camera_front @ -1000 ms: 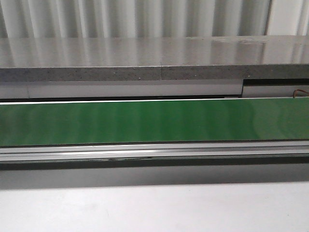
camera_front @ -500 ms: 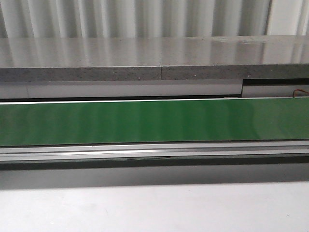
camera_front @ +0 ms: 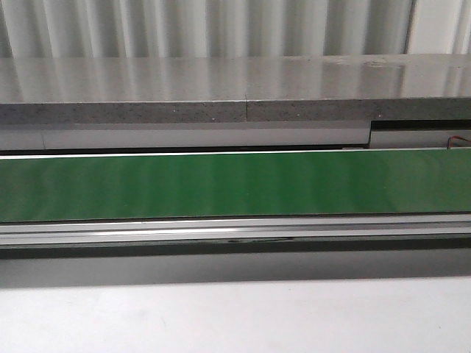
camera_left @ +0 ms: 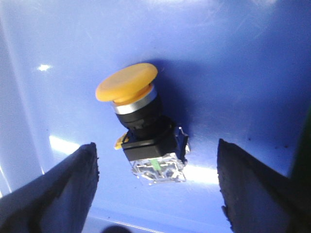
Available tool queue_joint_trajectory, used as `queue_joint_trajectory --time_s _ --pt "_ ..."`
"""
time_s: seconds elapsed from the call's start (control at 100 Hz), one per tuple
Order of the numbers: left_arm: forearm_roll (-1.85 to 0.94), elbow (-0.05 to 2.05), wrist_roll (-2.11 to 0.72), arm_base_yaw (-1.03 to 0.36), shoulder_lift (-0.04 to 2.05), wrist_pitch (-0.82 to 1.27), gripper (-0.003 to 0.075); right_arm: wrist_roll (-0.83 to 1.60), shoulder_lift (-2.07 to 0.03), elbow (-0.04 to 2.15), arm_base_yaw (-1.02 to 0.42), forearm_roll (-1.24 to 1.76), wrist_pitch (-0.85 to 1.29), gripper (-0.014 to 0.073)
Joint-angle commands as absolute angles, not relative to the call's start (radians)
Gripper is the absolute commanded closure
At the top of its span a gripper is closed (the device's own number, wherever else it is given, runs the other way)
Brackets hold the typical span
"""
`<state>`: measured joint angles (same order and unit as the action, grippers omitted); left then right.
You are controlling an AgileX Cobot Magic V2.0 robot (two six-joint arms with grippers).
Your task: Move button from right to left
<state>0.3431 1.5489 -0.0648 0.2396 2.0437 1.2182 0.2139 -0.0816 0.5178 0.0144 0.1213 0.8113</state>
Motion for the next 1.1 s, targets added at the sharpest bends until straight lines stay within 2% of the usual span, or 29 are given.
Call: queue_joint_trajectory --time_s 0.0,0.1,0.17,0.36,0.48,1.09 --pt "0.323 1.572 -0.058 0.24 1.946 1.204 0.0247 0.222 -0.093 0.539 0.014 0.119 0.743 0.0659" --pt "0.291 1.572 -0.058 0.24 1.884 1.179 0.0285 0.222 -0.093 0.539 0.014 0.119 0.743 0.0659" --pt "0.247 1.572 -0.058 0.24 1.836 1.158 0.0339 0.222 -0.093 0.539 0.014 0.119 0.743 0.0659" --pt "0.08 1.548 -0.058 0.236 1.706 1.102 0.0608 0.222 -0.093 0.539 0.014 0.119 0.743 0.0659" --pt "0.039 1.483 -0.057 0.207 1.615 1.031 0.0741 0.222 -0.093 0.539 0.014 0.119 0.743 0.0659" --pt "-0.032 1.031 -0.057 -0.081 1.177 0.688 0.0741 0.222 -0.093 0.539 0.014 0.119 0.743 0.0659"
